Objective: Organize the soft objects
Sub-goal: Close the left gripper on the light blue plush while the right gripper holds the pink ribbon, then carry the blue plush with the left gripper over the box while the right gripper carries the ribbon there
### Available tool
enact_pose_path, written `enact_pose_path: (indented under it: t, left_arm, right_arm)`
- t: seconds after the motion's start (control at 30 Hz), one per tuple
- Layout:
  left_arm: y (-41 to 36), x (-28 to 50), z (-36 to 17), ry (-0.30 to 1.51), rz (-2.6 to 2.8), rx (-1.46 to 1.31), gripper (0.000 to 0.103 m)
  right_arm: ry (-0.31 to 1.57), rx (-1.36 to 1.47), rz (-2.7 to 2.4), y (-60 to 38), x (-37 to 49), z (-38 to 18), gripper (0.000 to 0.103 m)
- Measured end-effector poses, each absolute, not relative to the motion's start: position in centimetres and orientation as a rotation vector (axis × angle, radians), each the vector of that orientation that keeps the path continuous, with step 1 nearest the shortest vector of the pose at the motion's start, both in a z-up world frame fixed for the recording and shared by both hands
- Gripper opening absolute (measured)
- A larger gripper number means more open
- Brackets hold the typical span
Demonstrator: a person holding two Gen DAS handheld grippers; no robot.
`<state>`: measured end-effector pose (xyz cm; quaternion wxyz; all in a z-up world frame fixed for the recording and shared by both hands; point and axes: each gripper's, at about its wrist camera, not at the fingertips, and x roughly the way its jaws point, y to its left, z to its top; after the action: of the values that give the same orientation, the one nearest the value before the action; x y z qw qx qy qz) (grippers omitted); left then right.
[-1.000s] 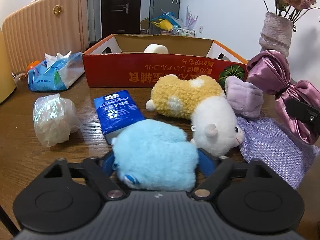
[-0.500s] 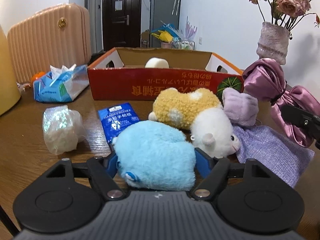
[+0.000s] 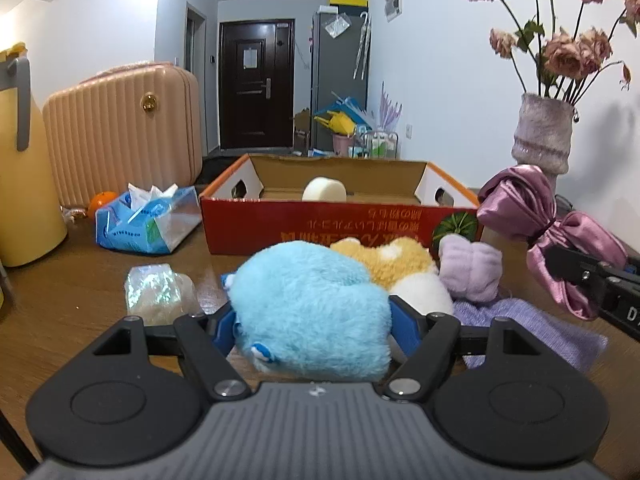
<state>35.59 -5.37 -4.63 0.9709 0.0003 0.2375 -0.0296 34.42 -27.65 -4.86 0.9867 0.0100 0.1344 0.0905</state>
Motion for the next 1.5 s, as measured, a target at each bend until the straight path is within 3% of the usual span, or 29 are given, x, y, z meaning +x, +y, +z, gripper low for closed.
enact_pose_path:
  t: [0.77,1.5]
  left_arm:
    - [-2.5,33.1,0.1,0.321,0.009,-0.103,0.075]
    - [-1.3,37.2,3.1,0.252,0.067,-0.174,0.075]
  right_arm:
    - [0.163,0.081,0.132,-25.0,34.0,-2.0,0.023]
    - [0.110,0.093,0.160,-24.2,39.2,1.1,0.023]
